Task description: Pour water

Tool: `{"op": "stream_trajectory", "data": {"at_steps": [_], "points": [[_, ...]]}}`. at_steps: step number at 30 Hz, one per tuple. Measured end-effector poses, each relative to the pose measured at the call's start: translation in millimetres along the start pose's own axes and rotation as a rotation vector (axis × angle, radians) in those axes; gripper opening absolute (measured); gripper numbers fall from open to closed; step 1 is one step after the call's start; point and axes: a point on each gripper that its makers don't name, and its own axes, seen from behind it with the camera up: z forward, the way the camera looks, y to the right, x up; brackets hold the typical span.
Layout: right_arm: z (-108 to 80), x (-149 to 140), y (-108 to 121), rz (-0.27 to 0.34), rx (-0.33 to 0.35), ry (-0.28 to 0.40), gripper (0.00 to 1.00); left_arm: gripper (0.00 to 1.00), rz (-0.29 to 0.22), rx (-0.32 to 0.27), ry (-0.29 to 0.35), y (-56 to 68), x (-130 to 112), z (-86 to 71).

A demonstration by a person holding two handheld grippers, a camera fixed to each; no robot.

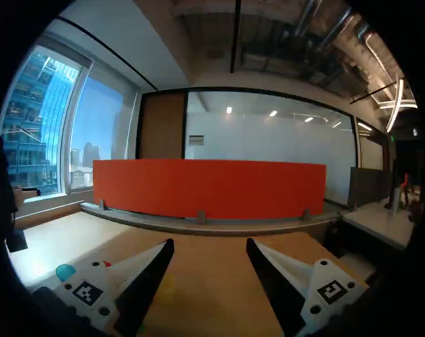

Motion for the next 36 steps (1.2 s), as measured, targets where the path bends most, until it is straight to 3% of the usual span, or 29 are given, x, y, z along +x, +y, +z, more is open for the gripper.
{"op": "stream_trajectory", "data": {"at_steps": [8,11,21,36], "points": [[-3.1,37.4,-14.6,-0.008,0.029,-0.002,0.99,0.93,0.017,-0.068,0.029,16.0,52.3,4.2],[-3.4,41.7,-18.9,0.0,0.042,-0.002,0.99,0.93,0.024,-0.082,0.03,18.2,60.0,4.1],[-6.5,42.2,-36.8,0.027,0.145,-0.019,0.99,0.93,-0.002,-0.176,-0.009,32.6,58.9,3.6],[-26.0,56.6,-85.4,-0.022,0.407,0.001,0.99,0.93,0.0,-0.44,-0.023,80.6,64.8,-12.4]]}}
